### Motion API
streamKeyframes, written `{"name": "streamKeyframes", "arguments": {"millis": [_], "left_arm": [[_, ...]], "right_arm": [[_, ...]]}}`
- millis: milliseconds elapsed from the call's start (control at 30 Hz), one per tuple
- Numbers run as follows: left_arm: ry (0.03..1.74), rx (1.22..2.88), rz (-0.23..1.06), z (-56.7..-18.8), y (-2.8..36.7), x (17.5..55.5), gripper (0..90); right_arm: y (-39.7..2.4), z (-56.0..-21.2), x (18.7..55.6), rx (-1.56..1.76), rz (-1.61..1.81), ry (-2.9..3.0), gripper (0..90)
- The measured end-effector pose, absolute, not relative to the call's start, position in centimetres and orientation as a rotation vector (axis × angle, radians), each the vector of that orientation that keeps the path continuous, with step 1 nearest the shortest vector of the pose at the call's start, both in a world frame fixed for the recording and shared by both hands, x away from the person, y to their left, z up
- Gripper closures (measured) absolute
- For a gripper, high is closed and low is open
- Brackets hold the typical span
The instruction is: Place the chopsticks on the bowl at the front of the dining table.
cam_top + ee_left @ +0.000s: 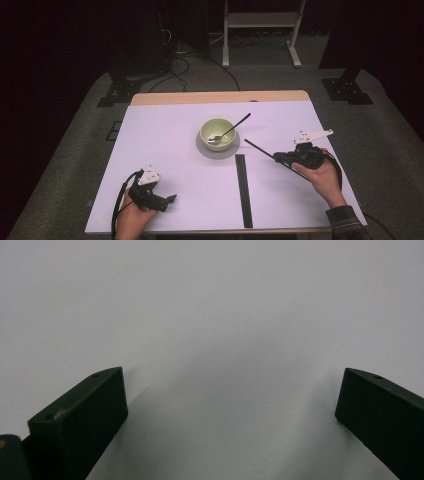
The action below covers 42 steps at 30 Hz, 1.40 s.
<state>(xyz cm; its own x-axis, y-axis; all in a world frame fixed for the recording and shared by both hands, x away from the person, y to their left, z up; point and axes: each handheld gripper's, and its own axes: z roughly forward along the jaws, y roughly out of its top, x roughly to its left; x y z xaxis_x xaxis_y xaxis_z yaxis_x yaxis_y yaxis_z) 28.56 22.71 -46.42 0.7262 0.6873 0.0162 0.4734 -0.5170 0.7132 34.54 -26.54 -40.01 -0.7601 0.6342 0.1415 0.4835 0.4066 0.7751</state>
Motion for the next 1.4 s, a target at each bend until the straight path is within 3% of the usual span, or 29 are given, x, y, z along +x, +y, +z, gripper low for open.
{"name": "streamKeyframes", "arguments": {"millis": [1400], "left_arm": [[0.875,2.214,0.386,-46.4,22.7,28.5,0.0]], "right_arm": [[-21.5,-37.4,37.1,0.929,1.326,2.482,85.7]]}}
